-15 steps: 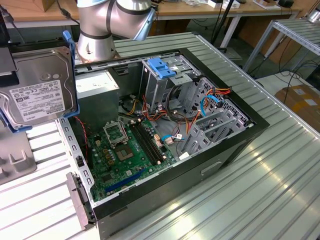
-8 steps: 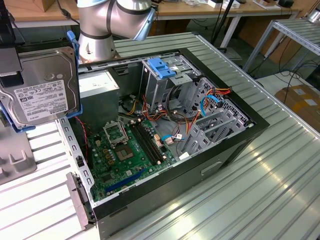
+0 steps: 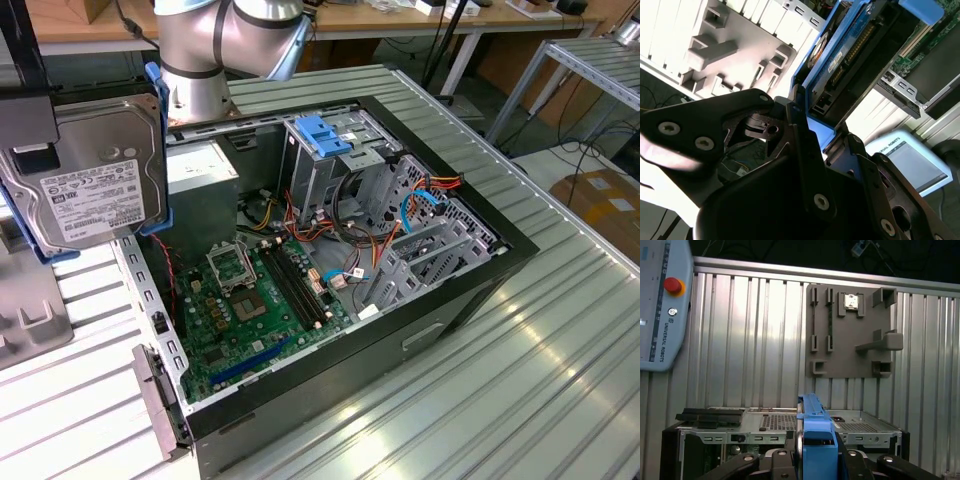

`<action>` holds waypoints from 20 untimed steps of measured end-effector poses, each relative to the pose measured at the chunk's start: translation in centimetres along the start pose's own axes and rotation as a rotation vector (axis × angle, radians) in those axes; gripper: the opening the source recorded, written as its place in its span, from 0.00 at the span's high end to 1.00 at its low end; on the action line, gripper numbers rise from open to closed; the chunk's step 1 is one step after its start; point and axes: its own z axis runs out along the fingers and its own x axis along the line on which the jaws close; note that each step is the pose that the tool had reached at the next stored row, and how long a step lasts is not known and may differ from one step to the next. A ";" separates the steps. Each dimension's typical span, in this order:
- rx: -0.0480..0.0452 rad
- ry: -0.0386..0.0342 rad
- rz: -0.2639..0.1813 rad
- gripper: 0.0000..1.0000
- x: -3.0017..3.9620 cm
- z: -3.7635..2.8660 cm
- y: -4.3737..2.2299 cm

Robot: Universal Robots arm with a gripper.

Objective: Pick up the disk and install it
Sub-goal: 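Pick up the disk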

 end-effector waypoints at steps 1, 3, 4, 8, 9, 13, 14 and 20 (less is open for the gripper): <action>0.0000 0.0000 0.000 0.63 0.02 0.00 -0.07; -0.0001 0.0000 0.000 0.63 0.07 -0.02 -0.21; 0.0000 0.0000 0.000 0.63 0.08 -0.02 -0.27; 0.0000 0.0000 0.000 0.63 0.19 -0.04 -0.60; 0.0000 0.0000 0.000 0.63 0.23 -0.05 -0.71; 0.0000 0.0000 0.000 0.63 0.34 -0.07 -1.06; 0.0000 0.0000 0.000 0.63 0.37 -0.08 -1.14; 0.0000 0.0000 0.000 0.63 0.48 -0.10 -1.50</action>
